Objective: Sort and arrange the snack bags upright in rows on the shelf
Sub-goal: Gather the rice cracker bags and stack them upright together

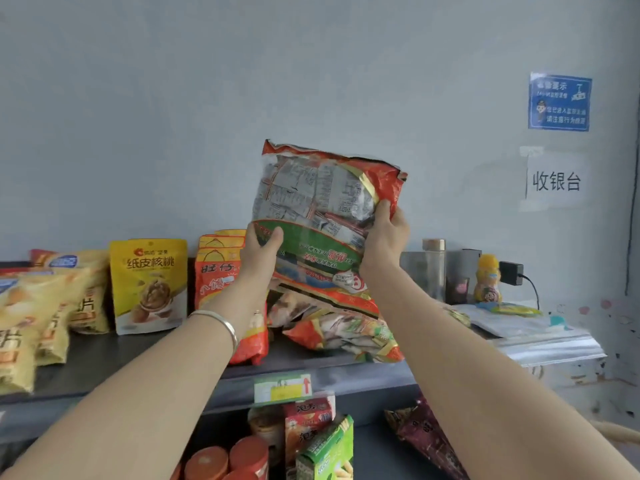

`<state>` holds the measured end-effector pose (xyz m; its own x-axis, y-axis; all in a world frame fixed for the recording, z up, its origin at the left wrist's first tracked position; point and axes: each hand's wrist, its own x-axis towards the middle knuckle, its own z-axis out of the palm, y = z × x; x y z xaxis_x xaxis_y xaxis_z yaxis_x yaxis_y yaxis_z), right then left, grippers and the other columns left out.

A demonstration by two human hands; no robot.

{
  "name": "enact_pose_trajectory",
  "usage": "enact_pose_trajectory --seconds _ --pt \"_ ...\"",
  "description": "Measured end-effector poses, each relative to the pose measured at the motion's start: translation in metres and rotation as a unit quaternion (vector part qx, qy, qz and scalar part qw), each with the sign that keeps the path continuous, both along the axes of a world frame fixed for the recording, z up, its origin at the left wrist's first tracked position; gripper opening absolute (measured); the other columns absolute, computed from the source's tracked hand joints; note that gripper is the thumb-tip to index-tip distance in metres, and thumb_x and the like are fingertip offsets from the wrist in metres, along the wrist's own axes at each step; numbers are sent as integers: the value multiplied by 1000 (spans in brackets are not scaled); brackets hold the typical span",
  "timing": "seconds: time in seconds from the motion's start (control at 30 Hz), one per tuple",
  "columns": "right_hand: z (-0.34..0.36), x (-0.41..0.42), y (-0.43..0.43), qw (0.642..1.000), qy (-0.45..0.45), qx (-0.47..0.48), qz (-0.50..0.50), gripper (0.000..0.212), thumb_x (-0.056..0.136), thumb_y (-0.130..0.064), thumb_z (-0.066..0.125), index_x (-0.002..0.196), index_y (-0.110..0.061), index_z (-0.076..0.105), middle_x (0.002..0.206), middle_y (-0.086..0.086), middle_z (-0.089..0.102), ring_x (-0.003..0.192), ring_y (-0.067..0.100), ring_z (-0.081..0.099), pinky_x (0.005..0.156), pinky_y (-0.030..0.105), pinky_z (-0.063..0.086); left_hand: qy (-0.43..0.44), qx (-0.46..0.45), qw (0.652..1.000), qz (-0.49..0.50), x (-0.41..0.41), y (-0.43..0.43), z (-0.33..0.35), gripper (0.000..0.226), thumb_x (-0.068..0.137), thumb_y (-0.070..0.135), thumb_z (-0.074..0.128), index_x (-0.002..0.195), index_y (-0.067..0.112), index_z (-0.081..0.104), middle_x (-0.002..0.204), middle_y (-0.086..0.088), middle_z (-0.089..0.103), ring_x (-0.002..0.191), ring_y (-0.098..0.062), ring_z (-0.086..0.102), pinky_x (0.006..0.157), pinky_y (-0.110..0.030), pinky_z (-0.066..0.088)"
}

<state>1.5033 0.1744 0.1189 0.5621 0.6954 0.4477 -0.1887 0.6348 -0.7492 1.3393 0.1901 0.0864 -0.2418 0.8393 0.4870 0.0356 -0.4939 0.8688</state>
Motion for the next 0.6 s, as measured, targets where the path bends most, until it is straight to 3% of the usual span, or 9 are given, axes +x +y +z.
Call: enact_pose_trajectory --seconds 0.07,0.17,0.23,0.37,0.47,0.53,0.6 --pt "4 -45 -4 1000 -13 -4 20 31 101 -34 39 75 -26 53 76 -6 59 74 15 55 71 33 44 1 21 997 75 -52 -14 -3 45 94 39 51 135 22 41 126 1 50 123 -25 47 101 -49 43" --pt "3 -119 -15 998 -26 -5 61 34 101 -31 40 70 -23 50 66 -6 51 62 12 44 60 27 36 -5 -13 986 167 -140 -39 -11 59 94 50 44 145 23 29 148 -6 36 133 -28 37 107 -48 36" --pt "-3 -173 -22 993 -34 -11 112 33 101 -32 41 71 -19 50 68 -2 50 64 15 43 62 31 35 -26 -36 977 208 -201 -60 -18 58 95 53 37 145 24 31 148 -6 36 132 -29 39 107 -49 36" --pt "-27 -285 -43 976 -51 -39 210 25 100 -35 43 112 -17 57 89 -9 54 92 15 49 79 32 38 -81 -109 955 264 -312 -115 -44 64 91 64 22 140 26 39 142 -5 45 125 -33 49 102 -52 40" --pt "-49 -360 -63 956 -83 -38 279 27 100 -34 43 104 -13 61 94 -2 61 90 15 53 79 32 41 -133 -166 931 296 -383 -156 -69 71 89 68 18 140 23 37 139 -10 48 121 -37 51 100 -53 43" --pt "-60 -403 -75 940 -107 -37 321 27 100 -34 43 102 -15 62 99 2 63 89 15 56 79 30 43 -181 -182 916 307 -416 -180 -83 71 90 69 19 142 23 34 137 -7 47 104 -36 62 84 -47 53" --pt "-66 -440 -84 929 -127 -39 346 27 100 -35 44 106 -17 62 102 -2 65 93 13 59 81 27 44 -229 -190 903 309 -442 -202 -93 69 89 70 21 142 26 32 127 -7 50 71 -30 68 58 -35 55"
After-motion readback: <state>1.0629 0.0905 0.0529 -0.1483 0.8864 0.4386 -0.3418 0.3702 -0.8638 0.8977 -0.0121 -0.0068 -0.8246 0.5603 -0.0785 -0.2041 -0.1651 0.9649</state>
